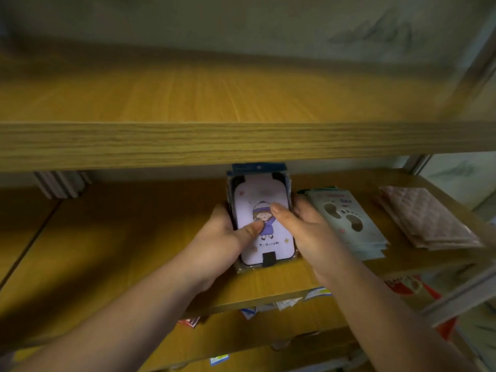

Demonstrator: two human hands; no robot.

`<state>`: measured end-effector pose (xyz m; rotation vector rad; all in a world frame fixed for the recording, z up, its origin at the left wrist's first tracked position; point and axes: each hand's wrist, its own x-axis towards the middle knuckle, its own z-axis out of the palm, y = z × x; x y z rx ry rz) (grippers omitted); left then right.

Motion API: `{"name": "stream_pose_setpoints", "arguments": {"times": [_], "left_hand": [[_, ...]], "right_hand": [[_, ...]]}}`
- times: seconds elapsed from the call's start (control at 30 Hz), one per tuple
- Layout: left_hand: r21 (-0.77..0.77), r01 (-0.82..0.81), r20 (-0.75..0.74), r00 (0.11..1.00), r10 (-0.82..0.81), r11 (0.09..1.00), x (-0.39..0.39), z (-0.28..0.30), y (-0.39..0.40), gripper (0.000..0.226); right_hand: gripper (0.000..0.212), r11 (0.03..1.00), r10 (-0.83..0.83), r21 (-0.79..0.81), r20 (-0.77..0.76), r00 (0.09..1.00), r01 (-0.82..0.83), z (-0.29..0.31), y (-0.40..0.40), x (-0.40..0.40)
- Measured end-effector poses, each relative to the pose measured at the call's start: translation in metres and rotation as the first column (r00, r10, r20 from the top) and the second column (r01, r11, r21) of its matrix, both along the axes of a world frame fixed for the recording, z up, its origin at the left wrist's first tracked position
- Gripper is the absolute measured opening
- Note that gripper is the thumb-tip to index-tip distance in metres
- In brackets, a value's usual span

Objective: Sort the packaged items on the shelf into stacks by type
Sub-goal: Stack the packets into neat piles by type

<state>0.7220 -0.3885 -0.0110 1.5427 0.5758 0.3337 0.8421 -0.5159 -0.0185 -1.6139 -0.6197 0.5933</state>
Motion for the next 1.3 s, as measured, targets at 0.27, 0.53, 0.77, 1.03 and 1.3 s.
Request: {"name": "stream_pose_setpoints", "arguments": {"times": [0.27, 0.53, 0.77, 1.03, 1.3], "left_hand": [[0.490, 0.149, 0.041, 0.980, -0.193, 0.859, -0.014, -0.018, 0.014, 0.069], [0.534, 0.086, 0.058, 0.989, -0.138, 0.841, -0.004, -0.025, 0.018, 0.060], [0.541, 0.115, 0.039, 0.986, -0.161, 0.833, -0.001, -0.030, 0.014, 0.061], [0.331, -0.031, -0.012, 0.999, 0.037, 0.943, 0.008, -0.017, 0.019, 0.029], [0.507, -0.042, -0.399, 0.874, 0.277, 0.861, 0.012, -0.010, 0.026, 0.047]], "right_hand": [[0.052, 0.997, 0.052, 0.044, 0.309, 0.950, -0.068, -0.039, 0.002, -0.021], [0.045, 0.999, 0.040, -0.028, 0.379, 0.925, -0.032, -0.030, 0.008, -0.008], [0.043, 0.998, 0.031, -0.068, 0.380, 0.925, -0.005, -0.031, 0.000, -0.005], [0.031, 0.993, 0.009, -0.120, 0.097, 0.995, 0.002, -0.001, 0.018, 0.017], [0.031, 0.834, 0.250, -0.550, 0.442, 0.861, 0.041, 0.013, 0.033, 0.022]]}}
